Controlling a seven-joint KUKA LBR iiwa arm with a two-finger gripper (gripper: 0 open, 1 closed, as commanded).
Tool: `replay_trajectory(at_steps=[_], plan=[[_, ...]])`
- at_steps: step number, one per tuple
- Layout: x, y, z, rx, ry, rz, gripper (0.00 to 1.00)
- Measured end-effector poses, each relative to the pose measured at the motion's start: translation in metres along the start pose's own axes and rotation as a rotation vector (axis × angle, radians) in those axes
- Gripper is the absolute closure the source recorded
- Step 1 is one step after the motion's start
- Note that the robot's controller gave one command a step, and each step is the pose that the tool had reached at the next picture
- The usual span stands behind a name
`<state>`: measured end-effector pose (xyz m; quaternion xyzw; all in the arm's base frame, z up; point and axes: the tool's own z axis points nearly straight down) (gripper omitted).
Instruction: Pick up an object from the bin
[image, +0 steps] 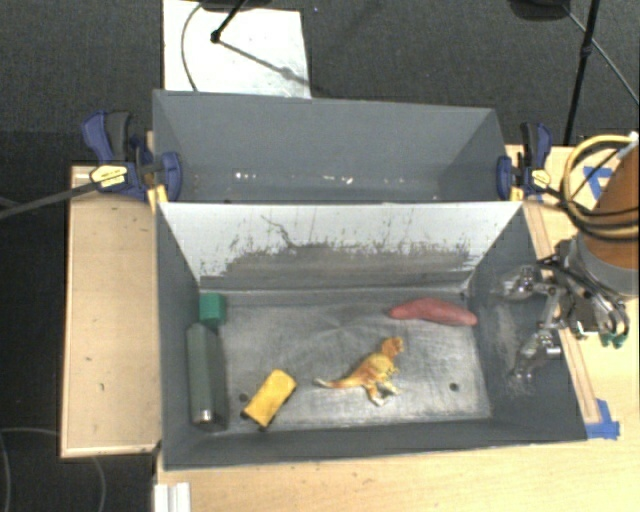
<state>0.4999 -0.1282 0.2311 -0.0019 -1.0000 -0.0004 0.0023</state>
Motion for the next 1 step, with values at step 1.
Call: replay_trajectory(at_steps=[1], plan=[[-0.0017, 0.0006, -0.0040, 0.002, -0.008, -0.004, 0.00]])
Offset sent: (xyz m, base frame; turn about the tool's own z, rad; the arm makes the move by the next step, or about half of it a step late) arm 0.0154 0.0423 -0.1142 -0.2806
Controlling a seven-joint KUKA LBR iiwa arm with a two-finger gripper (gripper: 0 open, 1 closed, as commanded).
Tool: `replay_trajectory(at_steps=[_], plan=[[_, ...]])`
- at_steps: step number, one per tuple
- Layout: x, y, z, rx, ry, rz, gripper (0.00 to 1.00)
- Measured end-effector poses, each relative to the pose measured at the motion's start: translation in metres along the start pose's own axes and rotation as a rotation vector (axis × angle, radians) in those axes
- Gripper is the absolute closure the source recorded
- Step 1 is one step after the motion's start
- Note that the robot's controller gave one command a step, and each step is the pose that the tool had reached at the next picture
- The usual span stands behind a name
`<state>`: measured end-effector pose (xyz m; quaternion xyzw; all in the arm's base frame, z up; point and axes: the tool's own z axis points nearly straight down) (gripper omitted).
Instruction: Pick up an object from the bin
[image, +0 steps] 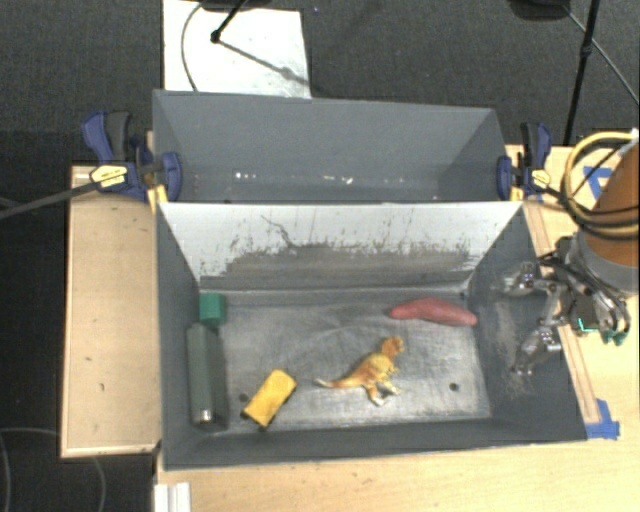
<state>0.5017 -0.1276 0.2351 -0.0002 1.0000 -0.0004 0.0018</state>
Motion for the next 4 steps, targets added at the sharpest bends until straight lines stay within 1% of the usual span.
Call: replay_trajectory(at_steps=[1, 2, 3, 4], plan=[[-0.005, 0.009, 0.027, 0.002, -0.006, -0.066, 0.00], [0.007, 0.047, 0.084, 0.000, -0.002, -0.248, 0.00], [-0.027, 0.060, 0.147, 0.000, -0.007, -0.259, 0.00], [-0.014, 0.084, 0.142, -0.002, 0.005, -0.443, 0.00]])
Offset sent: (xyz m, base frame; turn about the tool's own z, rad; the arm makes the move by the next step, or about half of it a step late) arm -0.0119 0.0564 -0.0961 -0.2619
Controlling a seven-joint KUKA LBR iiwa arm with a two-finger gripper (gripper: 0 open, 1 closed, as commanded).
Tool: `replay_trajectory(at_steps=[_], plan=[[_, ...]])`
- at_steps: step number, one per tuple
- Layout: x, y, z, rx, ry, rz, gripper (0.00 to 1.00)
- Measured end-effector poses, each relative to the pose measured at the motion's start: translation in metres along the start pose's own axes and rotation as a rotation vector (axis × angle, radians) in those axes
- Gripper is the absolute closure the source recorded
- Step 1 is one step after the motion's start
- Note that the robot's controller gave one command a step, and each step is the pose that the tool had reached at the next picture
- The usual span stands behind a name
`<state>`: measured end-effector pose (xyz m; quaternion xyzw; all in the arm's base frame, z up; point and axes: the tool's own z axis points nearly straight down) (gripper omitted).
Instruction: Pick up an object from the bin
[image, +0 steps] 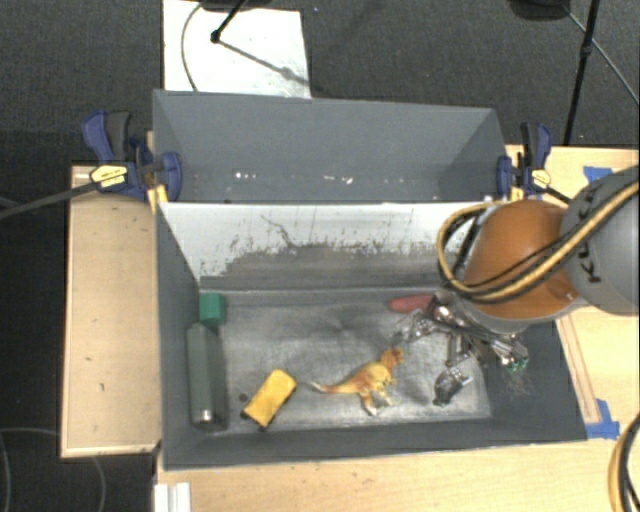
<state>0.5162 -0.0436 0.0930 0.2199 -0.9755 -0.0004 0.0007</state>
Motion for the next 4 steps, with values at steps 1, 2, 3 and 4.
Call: replay_trajectory(at_steps=[1, 2, 3, 4], plan=[[-0.017, 0.014, -0.017, 0.006, -0.010, -0.132, 0.00], [-0.057, 0.090, 0.018, 0.007, -0.003, -0.310, 1.00], [-0.057, 0.090, 0.018, 0.007, -0.003, -0.312, 1.00], [-0.057, 0.135, -0.114, 0.001, -0.004, -0.333, 1.00]])
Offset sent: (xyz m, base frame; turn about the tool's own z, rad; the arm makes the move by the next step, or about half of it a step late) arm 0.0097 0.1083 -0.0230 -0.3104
